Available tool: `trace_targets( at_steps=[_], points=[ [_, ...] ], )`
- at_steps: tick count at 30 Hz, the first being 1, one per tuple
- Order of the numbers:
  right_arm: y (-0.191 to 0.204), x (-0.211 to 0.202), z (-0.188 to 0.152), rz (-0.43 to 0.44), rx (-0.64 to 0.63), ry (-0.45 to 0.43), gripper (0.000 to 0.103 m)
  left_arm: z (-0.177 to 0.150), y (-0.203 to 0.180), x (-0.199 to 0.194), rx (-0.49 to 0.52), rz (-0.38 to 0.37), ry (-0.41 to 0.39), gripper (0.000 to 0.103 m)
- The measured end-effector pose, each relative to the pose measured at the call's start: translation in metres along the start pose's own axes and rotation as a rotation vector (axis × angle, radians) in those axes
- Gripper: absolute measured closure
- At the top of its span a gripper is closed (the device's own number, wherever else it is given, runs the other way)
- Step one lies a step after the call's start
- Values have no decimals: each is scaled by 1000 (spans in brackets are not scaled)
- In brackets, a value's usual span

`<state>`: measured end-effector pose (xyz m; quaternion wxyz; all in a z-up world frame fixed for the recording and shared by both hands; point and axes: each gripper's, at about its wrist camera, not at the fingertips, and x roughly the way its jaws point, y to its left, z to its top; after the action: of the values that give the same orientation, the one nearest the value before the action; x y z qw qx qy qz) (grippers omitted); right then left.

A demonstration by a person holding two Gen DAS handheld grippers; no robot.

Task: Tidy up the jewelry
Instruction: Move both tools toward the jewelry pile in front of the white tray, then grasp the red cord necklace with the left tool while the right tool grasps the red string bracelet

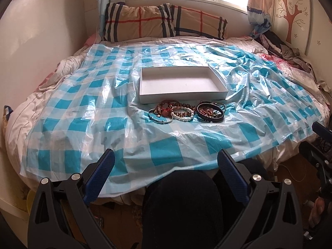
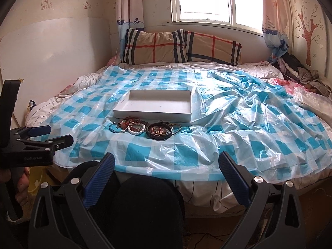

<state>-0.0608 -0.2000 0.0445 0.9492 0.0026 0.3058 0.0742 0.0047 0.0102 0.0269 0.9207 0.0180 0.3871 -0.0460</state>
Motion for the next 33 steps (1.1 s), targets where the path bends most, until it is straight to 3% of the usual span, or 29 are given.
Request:
trace_targets(
  at_steps=[17, 19, 23, 26, 33],
  points=[
    [-9, 117, 36, 104, -23, 83, 7, 67, 6, 126, 92, -54, 22, 8],
    [-7, 130, 39, 113, -34, 98, 7, 72, 8, 140, 103, -62, 24, 11],
    [-3, 148, 41, 126, -39, 115, 7, 78, 19, 174, 104, -89, 68, 30],
    [-2, 160, 41, 130, -39, 130, 7, 81, 24, 195, 110, -92, 96, 38],
    [-6, 180, 34, 143, -9, 172, 7, 89, 30, 230, 110, -71, 123, 39]
  ],
)
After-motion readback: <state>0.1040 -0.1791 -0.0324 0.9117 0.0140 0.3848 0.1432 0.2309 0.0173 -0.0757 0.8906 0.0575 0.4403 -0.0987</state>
